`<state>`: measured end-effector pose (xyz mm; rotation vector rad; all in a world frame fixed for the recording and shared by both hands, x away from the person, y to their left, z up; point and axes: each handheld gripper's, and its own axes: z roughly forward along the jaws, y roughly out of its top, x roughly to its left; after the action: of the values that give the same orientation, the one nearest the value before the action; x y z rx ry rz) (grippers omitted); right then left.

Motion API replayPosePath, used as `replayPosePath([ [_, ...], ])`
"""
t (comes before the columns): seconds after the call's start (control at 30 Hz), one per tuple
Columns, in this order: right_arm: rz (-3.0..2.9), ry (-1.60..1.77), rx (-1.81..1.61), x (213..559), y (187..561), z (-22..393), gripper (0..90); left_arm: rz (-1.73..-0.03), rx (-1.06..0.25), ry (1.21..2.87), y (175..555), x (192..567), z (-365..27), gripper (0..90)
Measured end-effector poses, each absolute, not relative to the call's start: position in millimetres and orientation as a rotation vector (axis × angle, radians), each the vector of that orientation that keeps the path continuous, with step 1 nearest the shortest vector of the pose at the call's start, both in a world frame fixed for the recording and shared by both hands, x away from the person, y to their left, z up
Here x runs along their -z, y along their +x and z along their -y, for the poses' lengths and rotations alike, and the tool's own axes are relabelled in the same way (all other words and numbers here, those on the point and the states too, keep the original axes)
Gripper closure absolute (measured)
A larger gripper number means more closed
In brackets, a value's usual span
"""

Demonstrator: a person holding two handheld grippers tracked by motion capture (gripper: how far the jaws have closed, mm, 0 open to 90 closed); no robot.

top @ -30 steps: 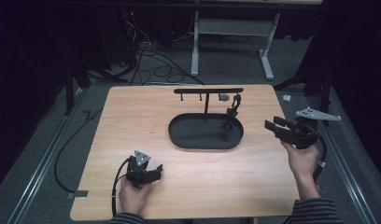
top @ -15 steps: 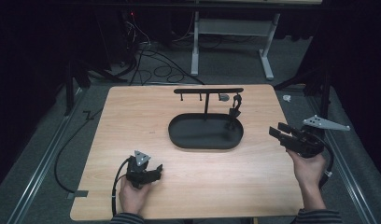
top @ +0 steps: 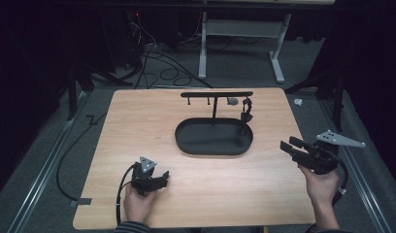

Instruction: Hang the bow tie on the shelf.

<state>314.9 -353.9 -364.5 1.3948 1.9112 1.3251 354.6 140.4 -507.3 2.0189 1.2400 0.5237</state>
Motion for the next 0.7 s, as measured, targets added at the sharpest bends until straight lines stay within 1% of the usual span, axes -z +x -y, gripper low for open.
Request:
replayPosePath([
  [0.7, -1.904, 1.414, -1.356, 382, 302, 350, 53.5, -1.24, -0.524, 2.019, 355, 507, -140, 24.1],
])
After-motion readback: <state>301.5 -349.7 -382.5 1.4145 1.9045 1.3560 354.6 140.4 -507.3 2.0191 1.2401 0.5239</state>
